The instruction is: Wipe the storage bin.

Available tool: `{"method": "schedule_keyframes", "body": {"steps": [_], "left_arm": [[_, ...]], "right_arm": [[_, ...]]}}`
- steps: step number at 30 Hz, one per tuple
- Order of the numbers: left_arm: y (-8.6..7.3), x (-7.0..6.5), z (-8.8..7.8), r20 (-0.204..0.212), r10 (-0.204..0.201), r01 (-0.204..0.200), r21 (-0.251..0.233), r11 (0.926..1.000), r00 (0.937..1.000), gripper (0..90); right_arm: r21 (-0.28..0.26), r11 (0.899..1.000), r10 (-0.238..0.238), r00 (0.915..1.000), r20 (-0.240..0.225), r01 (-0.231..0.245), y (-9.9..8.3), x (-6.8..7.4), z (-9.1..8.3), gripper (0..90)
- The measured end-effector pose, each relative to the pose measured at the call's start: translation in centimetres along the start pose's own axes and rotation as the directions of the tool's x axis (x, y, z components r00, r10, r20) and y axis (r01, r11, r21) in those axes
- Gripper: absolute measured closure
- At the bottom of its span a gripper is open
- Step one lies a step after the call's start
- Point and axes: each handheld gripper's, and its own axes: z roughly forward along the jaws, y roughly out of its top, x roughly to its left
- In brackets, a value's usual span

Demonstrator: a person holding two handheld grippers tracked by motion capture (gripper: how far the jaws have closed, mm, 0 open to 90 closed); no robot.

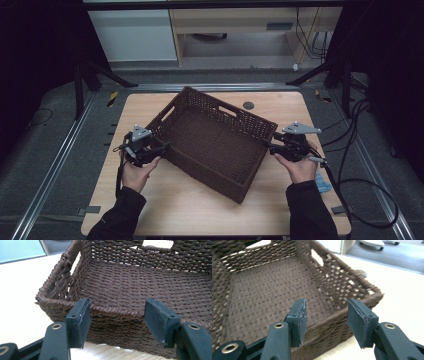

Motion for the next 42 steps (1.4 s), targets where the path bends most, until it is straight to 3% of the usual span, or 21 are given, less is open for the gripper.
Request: {"method": "schedule_keyframes", "body": {"steps": [6, 16, 22, 27, 31, 36, 42], "left_arm": [[0.1, 0.2, 0.3, -0.019, 0.012, -0.012, -0.009, 0.9999, 0.9997, 38.4], [0.4, 0.4, 0.5, -0.047, 0.001, -0.002, -0.012, 0.9999, 0.9989, 39.6], [0.5, -0.6, -0.2, -0.021, -0.003, 0.002, -0.038, 0.9993, 0.9998, 37.4], [0.4, -1.5, 0.3, 0.012, 0.011, -0.011, -0.021, 0.9997, 0.9999, 36.0], [0.3, -1.6, 0.7, 0.017, 0.02, -0.02, -0.018, 0.9996, 0.9997, 35.3], [0.4, -1.3, 0.8, 0.034, 0.019, -0.019, -0.011, 0.9998, 0.9992, 35.3], [0.5, -1.0, 1.1, 0.037, 0.023, -0.023, -0.008, 0.9997, 0.999, 35.0]], "right_arm": [[-0.005, 1.0, 0.0, 0.9985, 0.054, 0.0, -0.2, -0.7, 1.3, 47.1], [0.011, 1.0, 0.007, 0.9989, 0.047, -0.008, -0.7, 0.0, 1.2, 48.8], [0.016, 1.0, 0.013, 0.9985, 0.052, -0.014, -1.1, 1.0, 0.2, 48.5], [0.016, 1.0, 0.009, 0.9988, 0.049, -0.01, -1.4, 1.5, -0.4, 48.0], [-0.001, 1.0, 0.002, 0.9997, 0.024, -0.002, -0.9, 1.0, -0.6, 46.9], [-0.072, 0.997, 0.004, 0.9984, 0.056, 0.0, -0.1, -0.4, -1.1, 46.4], [-0.068, 0.997, -0.015, 0.9954, 0.095, 0.021, 0.0, -1.8, -0.3, 46.5]]}}
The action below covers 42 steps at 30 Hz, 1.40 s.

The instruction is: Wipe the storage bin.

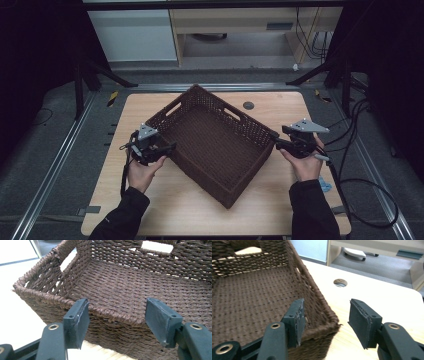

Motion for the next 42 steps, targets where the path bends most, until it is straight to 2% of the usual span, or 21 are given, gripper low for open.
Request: {"method": "schedule_keyframes", "body": {"steps": [6, 11, 18, 21, 24, 26, 30, 35, 38, 42], "left_arm": [[0.1, 0.1, 0.1, -0.006, 0.006, -0.006, 0.004, 1.0, 1.0, 35.4], [0.1, 0.0, 0.1, -0.015, 0.011, -0.011, 0.005, 0.9999, 0.9998, 35.4], [0.1, 0.6, 0.0, -0.037, 0.007, -0.007, 0.004, 1.0, 0.9993, 36.8], [0.2, 0.9, 0.1, -0.039, 0.0, 0.0, 0.004, 1.0, 0.9992, 37.3], [0.2, 0.9, 0.3, -0.038, 0.0, 0.0, 0.006, 1.0, 0.9993, 37.3], [0.2, 0.7, 0.4, -0.043, -0.002, 0.002, 0.008, 1.0, 0.9991, 37.6], [0.4, 0.2, 0.2, -0.069, 0.02, -0.019, 0.011, 0.9997, 0.9974, 38.1], [0.5, 0.0, -0.3, -0.076, 0.016, -0.016, 0.007, 0.9998, 0.997, 37.0], [0.3, -0.3, -0.9, -0.057, 0.005, -0.006, -0.004, 1.0, 0.9983, 37.0], [0.1, -0.9, -1.0, -0.039, 0.004, -0.004, 0.011, 0.9999, 0.9992, 36.1]], "right_arm": [[0.02, 1.0, 0.012, 0.9999, -0.003, -0.012, -0.8, -0.9, 1.2, 49.6], [0.035, 0.999, 0.032, 0.9981, -0.053, -0.03, -1.0, -0.7, 1.2, 62.2], [0.052, 0.999, 0.016, 0.9977, -0.067, -0.012, -1.2, 0.4, 0.4, 62.9], [0.079, 0.997, 0.004, 0.9968, -0.08, 0.002, -0.9, 0.8, 0.0, 63.3], [0.042, 0.999, 0.004, 0.9963, -0.086, 0.0, -0.4, 0.8, 0.2, 61.4], [0.04, 0.999, -0.027, 0.997, -0.073, 0.03, -0.2, 0.9, 0.9, 65.6], [0.067, 0.996, -0.052, 0.9972, -0.053, 0.055, -0.5, 0.8, 1.6, 77.2], [0.077, 0.996, -0.04, 0.9967, -0.07, 0.046, -0.7, 0.7, 1.3, 80.4], [0.092, 0.994, -0.049, 0.9951, -0.086, 0.057, -0.7, 0.9, 0.8, 81.3], [0.113, 0.992, -0.049, 0.9925, -0.112, 0.062, -0.9, 1.7, -0.1, 82.0]]}}
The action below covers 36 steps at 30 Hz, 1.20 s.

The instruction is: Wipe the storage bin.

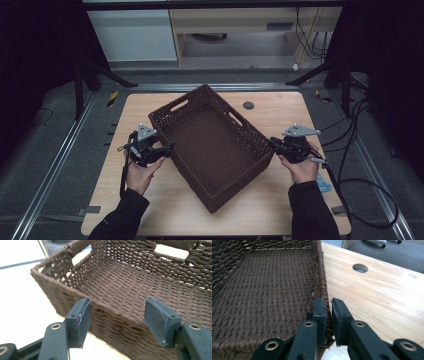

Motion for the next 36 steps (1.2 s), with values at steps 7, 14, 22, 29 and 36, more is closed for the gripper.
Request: {"method": "schedule_keyframes", "body": {"steps": [7, 14, 22, 29, 36], "left_arm": [[-0.3, -0.7, 0.7, -0.001, 0.026, -0.026, 0.016, 0.9995, 0.9997, 36.5], [-0.2, -0.3, 1.0, 0.011, 0.024, -0.024, 0.023, 0.9995, 0.9997, 37.6], [-0.2, -0.5, 0.7, -0.008, 0.03, -0.03, 0.023, 0.9993, 0.9995, 37.7], [-0.9, -1.2, 0.6, 0.01, 0.034, -0.034, 0.039, 0.9987, 0.9994, 36.0], [-0.7, -1.1, 1.0, 0.014, 0.05, -0.05, 0.045, 0.9977, 0.9987, 42.6]], "right_arm": [[0.018, 1.0, 0.012, 0.9998, -0.016, -0.012, 0.1, 0.6, -0.5, 79.4], [-0.024, 1.0, -0.013, 0.9994, -0.032, 0.012, 0.9, 0.2, 1.3, 77.5], [-0.002, 1.0, -0.015, 0.9979, -0.063, 0.015, 0.4, 0.9, 1.0, 82.9], [0.004, 1.0, -0.007, 0.9953, -0.097, 0.008, -0.3, 2.3, -0.3, 81.4], [-0.054, 0.999, -0.004, 0.993, -0.118, -0.003, 0.1, 2.0, -0.5, 75.4]]}}
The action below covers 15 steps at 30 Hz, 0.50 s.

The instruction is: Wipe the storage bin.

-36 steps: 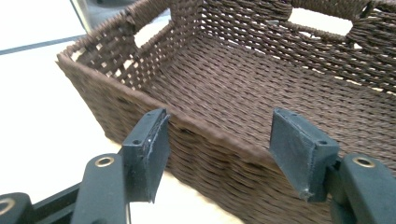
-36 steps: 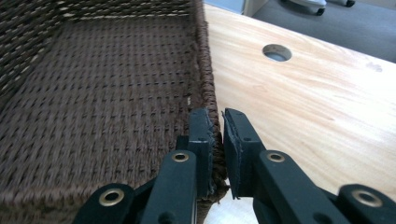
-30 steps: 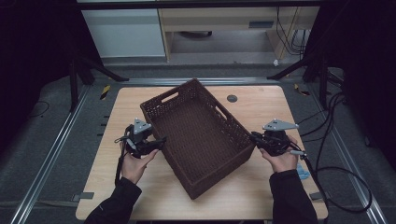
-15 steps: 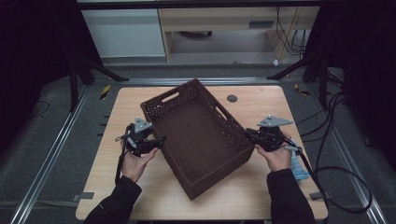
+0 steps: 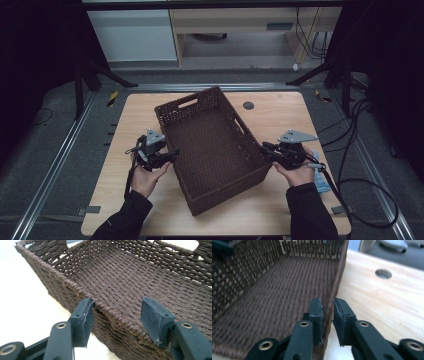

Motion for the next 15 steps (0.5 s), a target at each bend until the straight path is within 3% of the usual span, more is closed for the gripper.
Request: {"method": "schedule_keyframes", "body": {"steps": [5, 10, 15], "left_arm": [[0.2, 0.9, 0.4, -0.007, -0.015, 0.015, 0.002, 0.9999, 0.9999, 46.5], [0.4, 1.3, 1.0, -0.024, -0.016, 0.016, 0.0, 0.9999, 0.9996, 47.0], [0.3, 1.2, 0.6, -0.025, -0.015, 0.015, 0.001, 0.9999, 0.9996, 43.9]], "right_arm": [[-0.017, 0.999, -0.032, 0.9995, 0.007, 0.032, 1.2, 0.1, 1.2, 72.0], [0.014, 0.999, -0.039, 0.9992, -0.01, 0.04, 1.1, 0.3, 2.8, 76.0], [0.021, 0.999, -0.031, 0.9994, -0.017, 0.031, 0.9, 0.7, 2.7, 80.2]]}}
